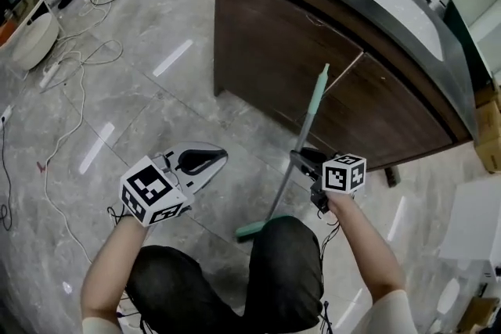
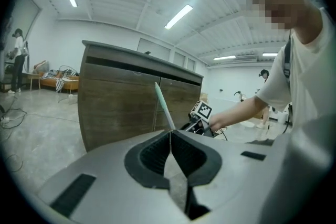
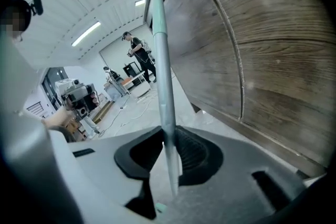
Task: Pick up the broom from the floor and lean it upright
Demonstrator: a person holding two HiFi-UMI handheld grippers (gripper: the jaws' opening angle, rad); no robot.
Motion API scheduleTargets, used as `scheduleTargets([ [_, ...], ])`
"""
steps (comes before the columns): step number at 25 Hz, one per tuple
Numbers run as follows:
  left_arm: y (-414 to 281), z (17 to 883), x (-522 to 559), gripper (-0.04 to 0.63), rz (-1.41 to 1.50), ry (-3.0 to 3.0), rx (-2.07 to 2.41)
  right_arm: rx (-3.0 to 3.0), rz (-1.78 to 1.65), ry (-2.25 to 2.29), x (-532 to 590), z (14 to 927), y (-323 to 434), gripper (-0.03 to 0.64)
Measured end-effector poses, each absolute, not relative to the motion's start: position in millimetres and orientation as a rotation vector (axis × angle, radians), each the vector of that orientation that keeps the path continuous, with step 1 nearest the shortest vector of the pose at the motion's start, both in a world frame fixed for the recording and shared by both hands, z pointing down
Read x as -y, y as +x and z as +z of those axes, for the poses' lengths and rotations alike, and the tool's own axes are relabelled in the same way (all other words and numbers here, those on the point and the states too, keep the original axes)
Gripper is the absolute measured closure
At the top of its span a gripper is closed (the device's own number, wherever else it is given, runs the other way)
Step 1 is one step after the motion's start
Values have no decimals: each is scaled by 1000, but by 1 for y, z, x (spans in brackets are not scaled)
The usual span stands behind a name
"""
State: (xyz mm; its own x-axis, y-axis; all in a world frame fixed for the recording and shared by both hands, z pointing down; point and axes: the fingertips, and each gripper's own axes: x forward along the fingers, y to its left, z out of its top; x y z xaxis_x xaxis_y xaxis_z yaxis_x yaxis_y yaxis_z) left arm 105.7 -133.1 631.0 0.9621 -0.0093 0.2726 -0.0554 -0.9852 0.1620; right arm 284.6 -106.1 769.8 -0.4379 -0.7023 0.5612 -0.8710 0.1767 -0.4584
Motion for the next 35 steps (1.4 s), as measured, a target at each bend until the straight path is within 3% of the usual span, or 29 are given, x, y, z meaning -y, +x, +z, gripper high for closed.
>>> scheduleTargets([
  [13, 180, 593, 97, 583, 440, 2806, 71, 2108, 1306, 1599, 92, 769, 320, 538],
  [35, 184, 611, 107, 583, 358, 2897, 118, 2029, 1177, 1648, 131, 791, 325, 516],
])
